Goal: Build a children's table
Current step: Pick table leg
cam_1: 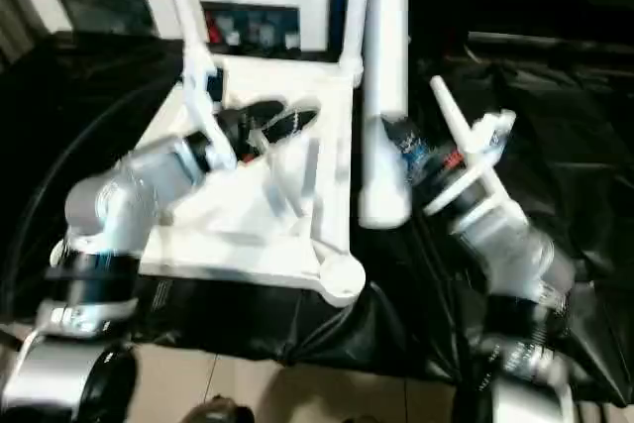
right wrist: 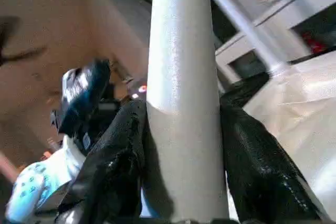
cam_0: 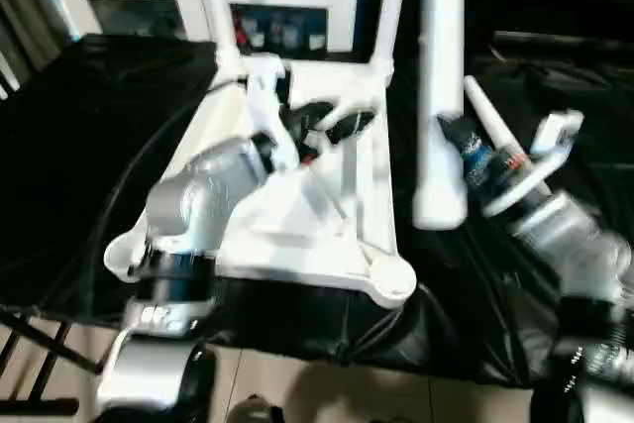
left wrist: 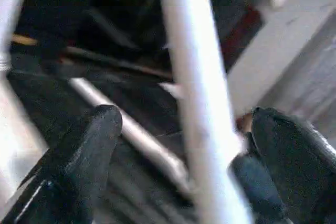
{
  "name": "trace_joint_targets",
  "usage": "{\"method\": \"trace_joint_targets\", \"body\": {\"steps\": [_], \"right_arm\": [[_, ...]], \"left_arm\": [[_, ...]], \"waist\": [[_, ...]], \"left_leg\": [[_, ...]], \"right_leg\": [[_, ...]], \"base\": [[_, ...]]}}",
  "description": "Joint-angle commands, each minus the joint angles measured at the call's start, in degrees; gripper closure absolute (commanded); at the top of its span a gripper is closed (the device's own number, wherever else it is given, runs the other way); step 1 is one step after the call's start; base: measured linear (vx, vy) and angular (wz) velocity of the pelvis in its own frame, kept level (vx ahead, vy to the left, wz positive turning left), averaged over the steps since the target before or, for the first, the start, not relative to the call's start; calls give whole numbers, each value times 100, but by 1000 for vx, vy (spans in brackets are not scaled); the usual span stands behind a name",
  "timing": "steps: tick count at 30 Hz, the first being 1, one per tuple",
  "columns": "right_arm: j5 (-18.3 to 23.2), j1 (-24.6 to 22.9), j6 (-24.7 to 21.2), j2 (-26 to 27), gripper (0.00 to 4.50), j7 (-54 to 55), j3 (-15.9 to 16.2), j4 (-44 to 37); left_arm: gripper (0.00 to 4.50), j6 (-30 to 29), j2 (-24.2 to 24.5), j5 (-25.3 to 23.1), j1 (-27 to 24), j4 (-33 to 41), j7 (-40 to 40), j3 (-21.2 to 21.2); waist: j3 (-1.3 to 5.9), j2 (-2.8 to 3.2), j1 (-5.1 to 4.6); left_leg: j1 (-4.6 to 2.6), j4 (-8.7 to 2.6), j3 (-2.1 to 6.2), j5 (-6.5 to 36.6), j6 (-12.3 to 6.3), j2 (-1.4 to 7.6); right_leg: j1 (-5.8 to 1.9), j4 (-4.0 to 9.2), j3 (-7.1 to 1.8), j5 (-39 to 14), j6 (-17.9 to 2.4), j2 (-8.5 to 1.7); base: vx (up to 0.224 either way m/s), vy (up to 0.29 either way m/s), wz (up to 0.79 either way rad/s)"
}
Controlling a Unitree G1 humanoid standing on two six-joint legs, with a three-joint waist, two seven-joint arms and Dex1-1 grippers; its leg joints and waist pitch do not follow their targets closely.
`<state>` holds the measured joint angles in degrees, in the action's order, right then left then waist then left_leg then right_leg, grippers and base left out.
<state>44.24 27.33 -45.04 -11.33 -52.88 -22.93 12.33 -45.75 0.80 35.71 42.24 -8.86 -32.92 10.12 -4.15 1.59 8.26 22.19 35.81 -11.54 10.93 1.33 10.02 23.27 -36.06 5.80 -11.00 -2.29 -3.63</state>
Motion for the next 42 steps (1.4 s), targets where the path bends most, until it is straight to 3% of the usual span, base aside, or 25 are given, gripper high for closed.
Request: {"method": "trace_joint_targets", "body": {"steps": [1,4,7,15,22,33,35,42], "right_arm": [[209,-74,-159,16,272,-3,80,-419],[239,-126,-253,39,272,9,180,-538],[236,-203,-344,-2,272,-65,371,-657],[208,-305,-438,-58,272,-34,700,-820],[193,-276,-433,-84,272,-9,808,-806],[213,-245,-413,-134,272,-6,935,-759],[210,-243,-415,-138,272,-4,953,-758],[191,-226,-404,-174,272,-11,1002,-737]], "left_arm": [[0,-210,-71,290,99,114,94,144],[0,-298,-132,370,83,153,96,137],[0,-481,-189,373,26,194,139,38],[0,-378,-304,395,90,29,417,106],[77,-421,-362,688,138,1,381,340],[140,-399,-343,792,7,199,108,93],[171,-397,-330,788,-25,244,38,8],[217,-340,-314,729,-16,189,26,-63]], "waist": [[494,-107,13],[499,-104,3],[497,-149,-6],[492,-136,-5],[496,-136,-2],[495,-148,-4],[494,-146,-9],[499,-147,-8]], "left_leg": [[-80,-366,208,332,-386,336],[-77,-373,218,294,-388,335],[-73,-377,210,232,-383,338],[-80,-386,213,248,-338,339],[-74,-385,214,252,-330,340],[-72,-388,216,222,-341,343],[-76,-386,211,207,-336,343],[-74,-384,211,214,-325,344]], "right_leg": [[-335,552,-351,-1510,-780,-575],[-334,554,-347,-1498,-703,-567],[-336,555,-358,-1444,-661,-567],[-341,566,-364,-1444,-601,-573],[-349,560,-367,-1386,-644,-589],[-355,551,-368,-1374,-616,-590],[-347,548,-373,-1356,-611,-583],[-352,545,-373,-1343,-601,-583]], "base": [[0,0,0],[0,0,0],[0,0,0],[0,0,0],[0,0,0],[0,0,0],[0,0,0],[0,0,0]]}}
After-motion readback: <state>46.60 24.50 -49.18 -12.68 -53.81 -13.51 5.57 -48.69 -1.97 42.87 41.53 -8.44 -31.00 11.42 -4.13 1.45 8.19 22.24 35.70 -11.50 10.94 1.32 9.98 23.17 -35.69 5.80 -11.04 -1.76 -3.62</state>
